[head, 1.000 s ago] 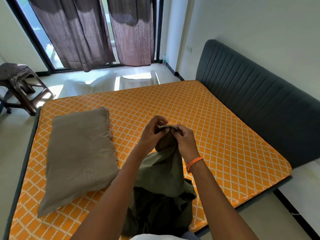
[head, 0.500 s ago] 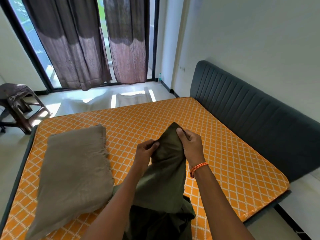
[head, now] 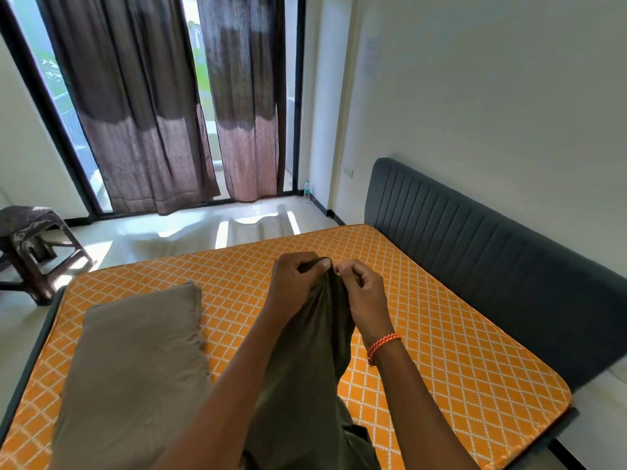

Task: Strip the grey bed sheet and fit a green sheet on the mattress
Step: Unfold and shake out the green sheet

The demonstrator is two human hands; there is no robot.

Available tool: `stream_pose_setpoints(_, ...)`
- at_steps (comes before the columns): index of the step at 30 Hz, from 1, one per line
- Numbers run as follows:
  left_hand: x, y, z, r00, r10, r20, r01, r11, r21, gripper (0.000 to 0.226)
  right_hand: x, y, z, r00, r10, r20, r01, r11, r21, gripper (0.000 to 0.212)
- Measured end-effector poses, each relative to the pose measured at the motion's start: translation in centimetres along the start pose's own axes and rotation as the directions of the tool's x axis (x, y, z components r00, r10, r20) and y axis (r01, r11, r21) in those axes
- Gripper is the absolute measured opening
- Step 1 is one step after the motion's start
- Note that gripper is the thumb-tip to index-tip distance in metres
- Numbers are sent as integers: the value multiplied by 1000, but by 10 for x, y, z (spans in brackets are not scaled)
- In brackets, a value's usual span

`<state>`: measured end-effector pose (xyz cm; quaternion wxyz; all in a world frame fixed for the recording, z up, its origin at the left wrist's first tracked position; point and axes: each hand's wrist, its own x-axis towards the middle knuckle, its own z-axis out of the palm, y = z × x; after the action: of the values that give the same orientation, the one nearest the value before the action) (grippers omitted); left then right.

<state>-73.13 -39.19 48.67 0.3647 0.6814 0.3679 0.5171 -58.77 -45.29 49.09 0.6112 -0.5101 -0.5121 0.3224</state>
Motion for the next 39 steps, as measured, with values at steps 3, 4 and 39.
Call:
stream_pose_setpoints(3,20,34,-9,998,37,-49,-37,999,6,21,0,-17,0,989,-151,-3,151,988,36,22)
stream_pose_setpoints(4,25,44,-13,996,55,-63,-55,998,6,21,-1,-18,-1,986,-169,3,169,985,43,17)
stream_pose_setpoints(39,9,-48,-37,976,-134,-174,149,986,75,31,38,-42,-28,912,-146,-384,71,977,-203,35)
